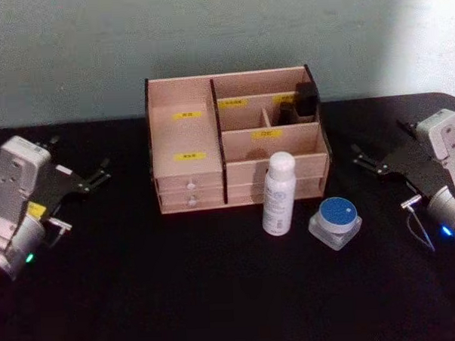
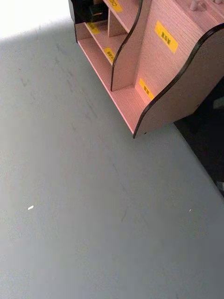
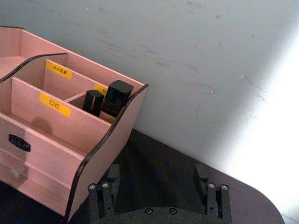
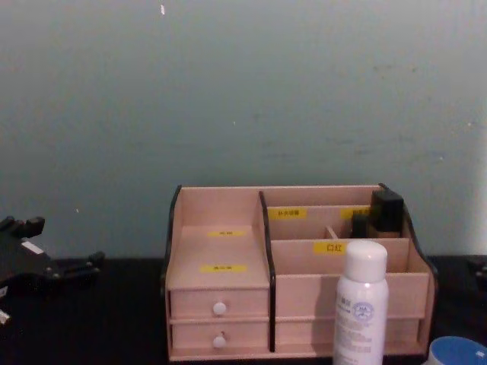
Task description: Pick up the facial cleanser and watermelon frost from the table and place them into the tiered storage box.
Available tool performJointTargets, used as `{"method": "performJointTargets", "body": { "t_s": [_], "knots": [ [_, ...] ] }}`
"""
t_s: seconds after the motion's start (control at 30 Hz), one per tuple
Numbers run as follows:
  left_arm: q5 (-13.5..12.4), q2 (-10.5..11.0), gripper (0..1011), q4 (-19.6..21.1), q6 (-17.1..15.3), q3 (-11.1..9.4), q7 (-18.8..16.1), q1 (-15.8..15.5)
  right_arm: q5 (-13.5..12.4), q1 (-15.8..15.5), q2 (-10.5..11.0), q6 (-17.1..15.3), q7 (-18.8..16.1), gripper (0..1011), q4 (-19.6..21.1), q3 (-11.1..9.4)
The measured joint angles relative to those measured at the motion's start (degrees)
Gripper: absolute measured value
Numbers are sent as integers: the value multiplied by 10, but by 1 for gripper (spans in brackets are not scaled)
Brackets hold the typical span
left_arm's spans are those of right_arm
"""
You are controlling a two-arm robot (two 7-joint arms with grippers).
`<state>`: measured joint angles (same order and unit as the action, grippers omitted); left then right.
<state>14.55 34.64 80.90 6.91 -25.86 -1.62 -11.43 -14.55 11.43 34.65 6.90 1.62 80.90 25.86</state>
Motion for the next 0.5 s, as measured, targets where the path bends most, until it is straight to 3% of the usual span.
{"method": "performJointTargets", "body": {
  "t_s": [0.5],
  "knots": [
    [0,0,1001,0,0,0,0,0,0,-1,-1,-1,-6,1003,-1,-5]
  ]
}}
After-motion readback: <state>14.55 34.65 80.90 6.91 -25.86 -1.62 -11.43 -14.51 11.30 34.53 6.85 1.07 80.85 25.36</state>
